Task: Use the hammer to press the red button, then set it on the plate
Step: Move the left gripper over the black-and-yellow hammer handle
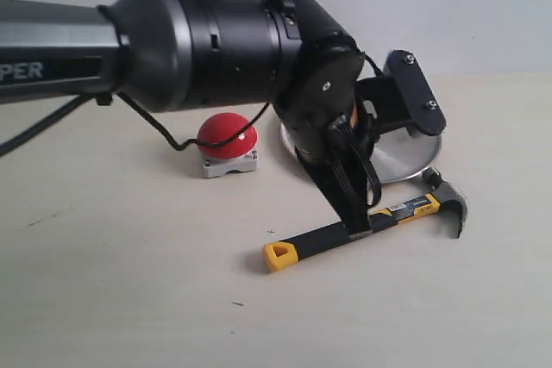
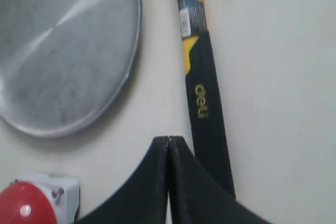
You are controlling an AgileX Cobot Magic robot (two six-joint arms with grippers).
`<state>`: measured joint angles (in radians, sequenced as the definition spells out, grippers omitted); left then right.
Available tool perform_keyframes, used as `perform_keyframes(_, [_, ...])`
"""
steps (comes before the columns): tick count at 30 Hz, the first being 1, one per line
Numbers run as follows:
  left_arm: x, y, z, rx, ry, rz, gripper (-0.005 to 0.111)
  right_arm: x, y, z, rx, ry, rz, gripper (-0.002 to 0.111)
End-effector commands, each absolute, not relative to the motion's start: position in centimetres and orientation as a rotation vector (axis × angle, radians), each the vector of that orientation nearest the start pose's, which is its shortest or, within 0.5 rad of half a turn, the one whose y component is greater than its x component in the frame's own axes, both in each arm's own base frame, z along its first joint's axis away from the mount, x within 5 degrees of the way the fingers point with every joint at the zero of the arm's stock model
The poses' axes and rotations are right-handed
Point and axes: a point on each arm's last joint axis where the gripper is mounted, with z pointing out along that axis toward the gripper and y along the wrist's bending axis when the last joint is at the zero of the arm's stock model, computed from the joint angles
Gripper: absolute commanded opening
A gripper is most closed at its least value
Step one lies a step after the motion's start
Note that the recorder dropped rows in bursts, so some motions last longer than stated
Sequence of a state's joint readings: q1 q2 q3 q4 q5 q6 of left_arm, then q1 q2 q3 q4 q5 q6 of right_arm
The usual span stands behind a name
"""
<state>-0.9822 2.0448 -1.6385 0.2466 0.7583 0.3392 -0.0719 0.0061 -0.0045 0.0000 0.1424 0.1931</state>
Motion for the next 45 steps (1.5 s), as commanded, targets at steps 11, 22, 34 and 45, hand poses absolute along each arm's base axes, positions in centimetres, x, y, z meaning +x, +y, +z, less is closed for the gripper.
perform_keyframes(11, [25.9, -39.7, 21.0, 1.593, 2.037, -0.227, 0.000, 5.6, -0.4, 20.1, 0.210, 1.603, 0.084, 0.000])
perform_keyframes(22, [29.3, -41.6, 19.3, 1.815, 2.186, -0.458, 0.000, 5.6, -0.4, 20.1, 0.210, 1.603, 0.084, 0.000])
perform_keyframes(34, [31.1, -43.1, 17.8, 1.765, 2.153, -0.450, 0.000, 5.6, -0.4, 20.1, 0.210, 1.603, 0.084, 0.000])
perform_keyframes(45, [31.4, -43.5, 17.0, 1.796, 2.082, -0.440, 0.000, 5.6, -0.4, 20.1, 0.210, 1.603, 0.084, 0.000])
